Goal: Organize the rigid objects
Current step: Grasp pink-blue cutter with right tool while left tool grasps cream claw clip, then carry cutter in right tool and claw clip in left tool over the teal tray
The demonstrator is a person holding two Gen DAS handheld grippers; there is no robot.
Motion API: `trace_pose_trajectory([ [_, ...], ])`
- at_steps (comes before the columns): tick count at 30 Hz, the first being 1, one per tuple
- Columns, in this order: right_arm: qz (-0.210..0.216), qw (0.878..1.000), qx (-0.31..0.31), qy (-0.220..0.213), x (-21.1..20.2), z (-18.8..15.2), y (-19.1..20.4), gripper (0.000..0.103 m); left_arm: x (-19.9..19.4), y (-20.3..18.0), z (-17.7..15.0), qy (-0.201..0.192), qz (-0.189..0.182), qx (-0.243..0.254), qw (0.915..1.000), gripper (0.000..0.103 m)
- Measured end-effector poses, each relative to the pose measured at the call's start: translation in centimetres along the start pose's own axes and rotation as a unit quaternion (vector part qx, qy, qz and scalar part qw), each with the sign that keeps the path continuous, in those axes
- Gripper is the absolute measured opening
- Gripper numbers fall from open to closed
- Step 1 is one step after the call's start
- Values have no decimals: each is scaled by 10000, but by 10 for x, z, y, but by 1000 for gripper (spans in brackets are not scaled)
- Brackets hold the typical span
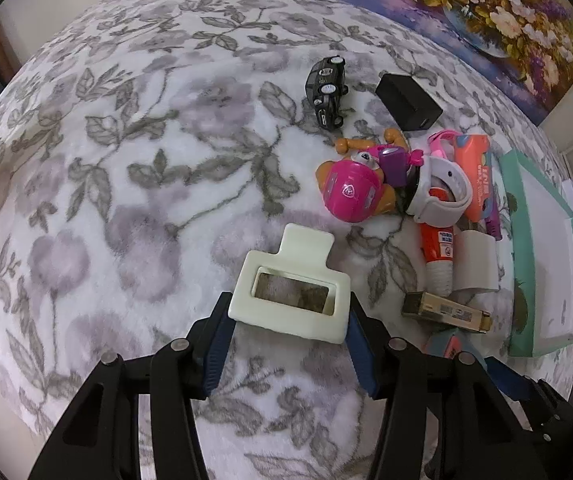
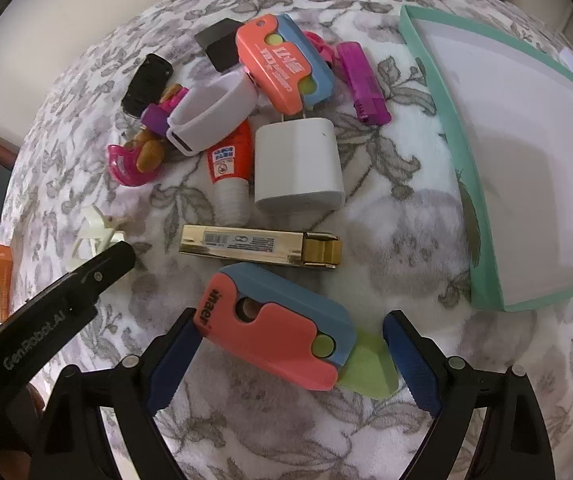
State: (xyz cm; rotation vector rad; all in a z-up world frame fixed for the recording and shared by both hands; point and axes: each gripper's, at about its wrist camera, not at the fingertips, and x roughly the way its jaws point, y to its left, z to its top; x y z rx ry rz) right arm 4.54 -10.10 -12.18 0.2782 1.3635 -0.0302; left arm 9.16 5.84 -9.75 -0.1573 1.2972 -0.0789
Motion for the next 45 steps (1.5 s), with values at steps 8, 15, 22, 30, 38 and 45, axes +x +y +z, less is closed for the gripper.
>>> trace_pose_trajectory([
  [8,59,9995,-165,-252,-23,-1,0,93,-31,-6,1,-251,-5,-161,9996,55],
  [15,274,9970,-223,-695,-62,-4,0,93,-73,-13,3,-585,-85,-289,9978,55],
  [22,183,9902,-105,-1378,-105,7,-22,93,-106,-43,9,-950,-244,-201,9950,55],
  [30,-63,9849,329,-1701,-135,31,-65,93,-105,-98,21,-892,-409,91,9951,55],
  [38,-332,9757,953,-1944,-162,68,-118,93,-115,-156,41,-983,-706,309,9922,55],
  [45,-622,9670,1454,-2000,-153,94,-164,93,-100,-195,55,-991,-741,471,9912,55],
])
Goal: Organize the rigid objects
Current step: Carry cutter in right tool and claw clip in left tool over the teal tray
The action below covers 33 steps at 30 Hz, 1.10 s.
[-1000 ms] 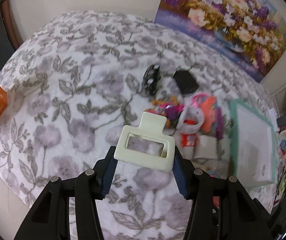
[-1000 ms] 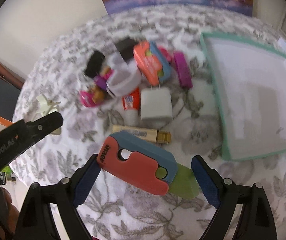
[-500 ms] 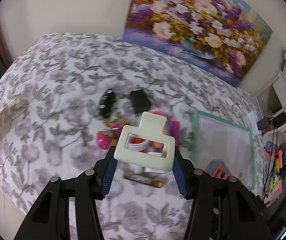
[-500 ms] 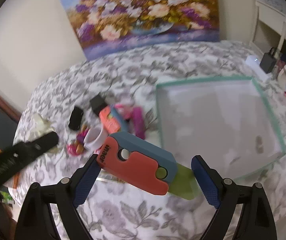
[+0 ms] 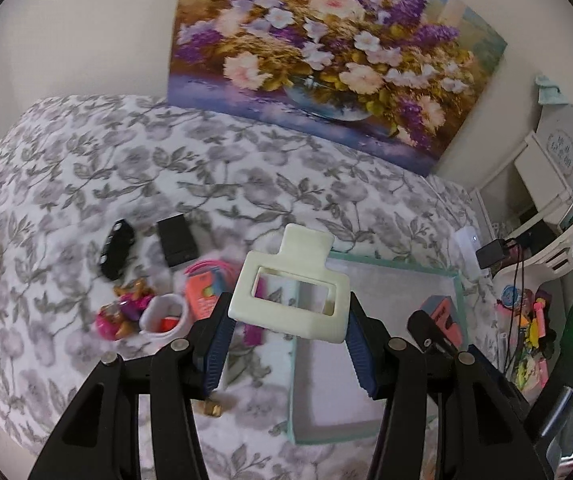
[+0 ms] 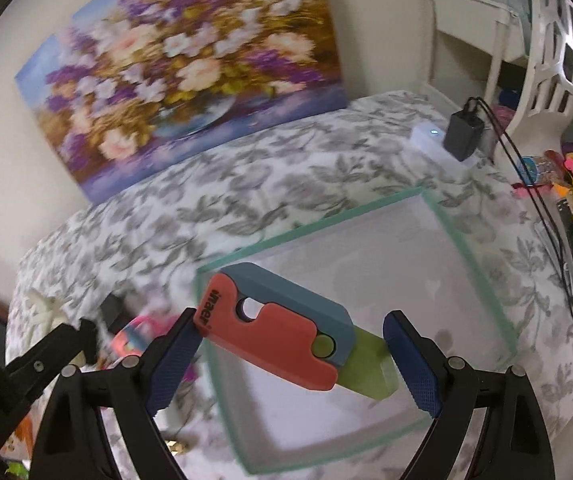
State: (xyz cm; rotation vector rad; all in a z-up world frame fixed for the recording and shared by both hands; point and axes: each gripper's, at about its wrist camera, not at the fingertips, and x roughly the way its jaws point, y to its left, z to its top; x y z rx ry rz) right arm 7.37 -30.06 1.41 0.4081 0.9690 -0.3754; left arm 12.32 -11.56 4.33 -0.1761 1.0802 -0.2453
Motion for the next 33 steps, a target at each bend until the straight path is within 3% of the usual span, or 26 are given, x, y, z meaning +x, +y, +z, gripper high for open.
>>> trace_pose_trajectory([
  [15,-409,9959,764,267,45,12,-88,93,87,-61,-20,583,23,381,9976,55],
  [33,-522,9948,726,497,62,5,-98,93,124,-73,-43,809,-6,693,9943,55],
])
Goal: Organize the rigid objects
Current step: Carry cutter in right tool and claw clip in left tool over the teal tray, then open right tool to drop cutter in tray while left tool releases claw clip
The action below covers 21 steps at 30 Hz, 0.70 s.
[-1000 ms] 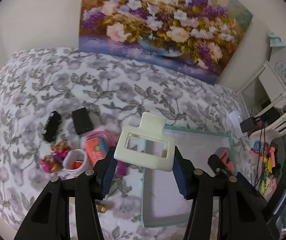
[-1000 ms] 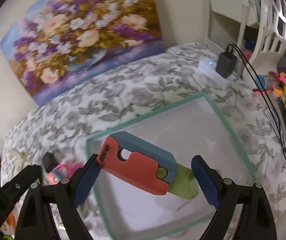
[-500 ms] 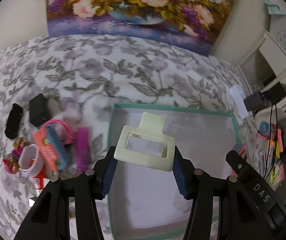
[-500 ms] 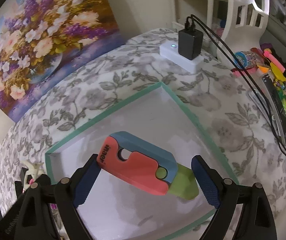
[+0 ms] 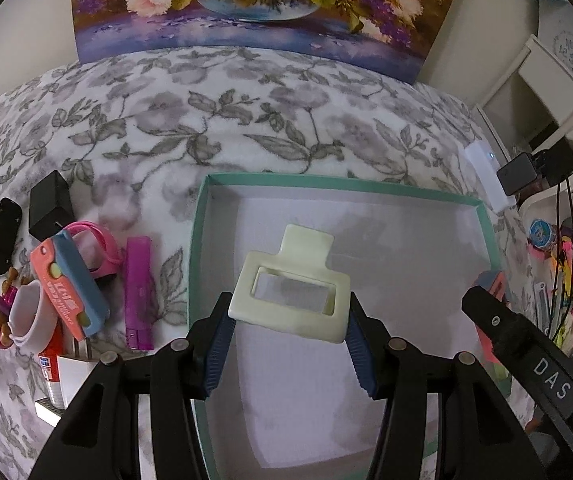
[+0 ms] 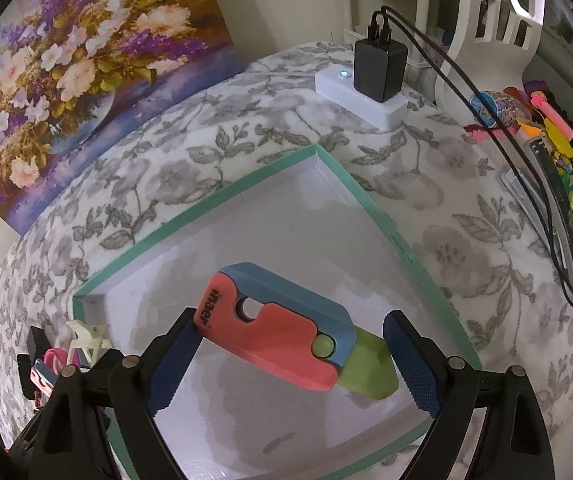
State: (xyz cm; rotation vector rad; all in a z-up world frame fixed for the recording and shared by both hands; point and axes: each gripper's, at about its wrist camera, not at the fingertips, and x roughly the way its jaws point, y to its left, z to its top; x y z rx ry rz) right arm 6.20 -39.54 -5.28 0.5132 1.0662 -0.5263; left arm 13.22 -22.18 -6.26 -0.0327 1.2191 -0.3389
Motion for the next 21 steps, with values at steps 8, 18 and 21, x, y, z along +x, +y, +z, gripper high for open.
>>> trace_pose_trajectory([
  [8,-73,9999,-116,103,5,-2,3,93,8,0,-2,154,5,12,9999,55],
  [18,-48,9996,-174,202,9,-3,5,93,6,6,0,197,-45,-129,9997,56],
  [21,-81,9997,-207,132,5,-1,5,95,2,9,2,176,-72,-187,9996,57],
])
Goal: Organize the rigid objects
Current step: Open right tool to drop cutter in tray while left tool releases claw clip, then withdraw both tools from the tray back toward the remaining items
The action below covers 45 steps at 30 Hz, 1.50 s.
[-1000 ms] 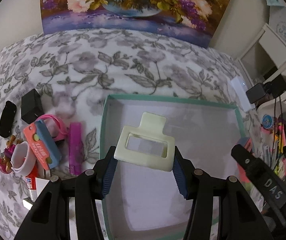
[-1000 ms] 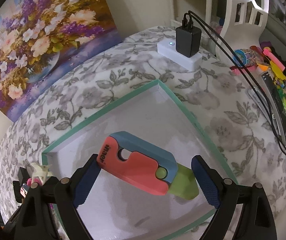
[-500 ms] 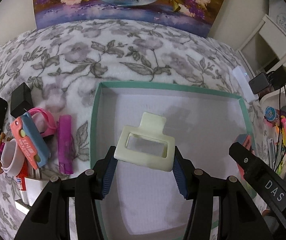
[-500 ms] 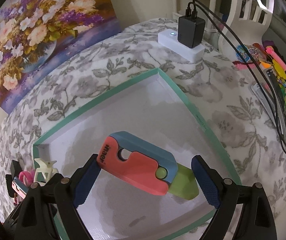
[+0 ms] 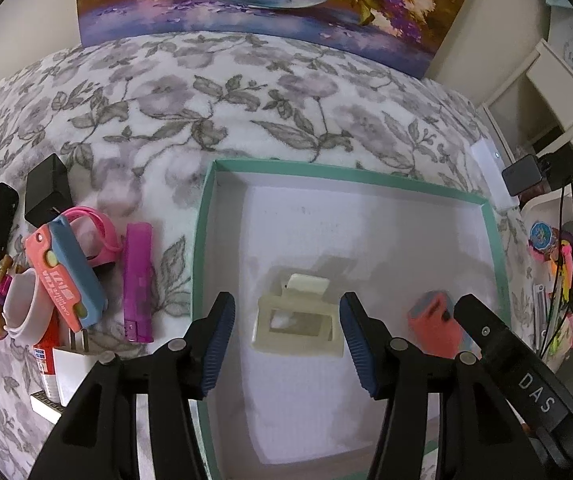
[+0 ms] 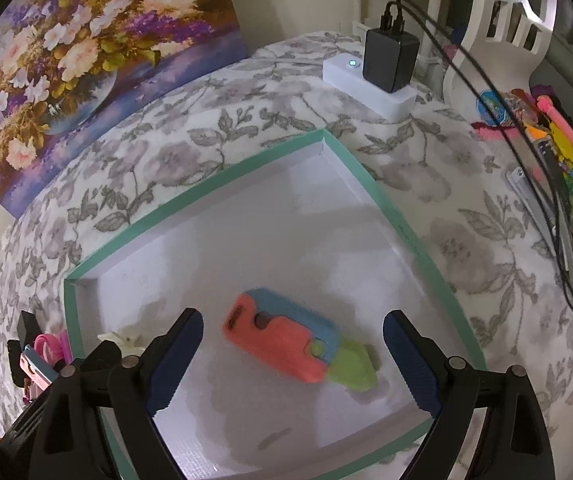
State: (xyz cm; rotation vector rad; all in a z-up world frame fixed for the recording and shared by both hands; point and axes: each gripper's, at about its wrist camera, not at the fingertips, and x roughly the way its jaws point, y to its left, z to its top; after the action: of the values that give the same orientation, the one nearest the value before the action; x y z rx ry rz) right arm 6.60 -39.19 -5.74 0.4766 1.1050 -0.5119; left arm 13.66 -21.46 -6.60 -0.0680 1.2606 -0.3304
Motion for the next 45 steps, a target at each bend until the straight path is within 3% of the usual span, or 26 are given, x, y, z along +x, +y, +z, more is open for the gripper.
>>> trace_pose_trajectory([
  [8,21,10000,48,-38,-3,-2,0,103,-13,11,5,-151,84,-199,9997,64],
  [20,10,9997,-125,-195,-15,-4,11,103,-18,30,6,-89,491,-343,9982,71],
  [25,29,9994,-194,-278,-21,-7,17,103,-24,34,6,-181,537,-328,9979,78],
  [27,31,9993,-213,-295,-23,-8,19,103,-28,36,7,-240,555,-332,9976,86],
  [34,108,9984,-316,-465,-40,-11,30,103,-46,45,9,-417,561,-405,9967,86],
  [45,207,9951,-606,-755,-68,-24,61,103,-73,75,10,-576,890,-513,9930,86],
])
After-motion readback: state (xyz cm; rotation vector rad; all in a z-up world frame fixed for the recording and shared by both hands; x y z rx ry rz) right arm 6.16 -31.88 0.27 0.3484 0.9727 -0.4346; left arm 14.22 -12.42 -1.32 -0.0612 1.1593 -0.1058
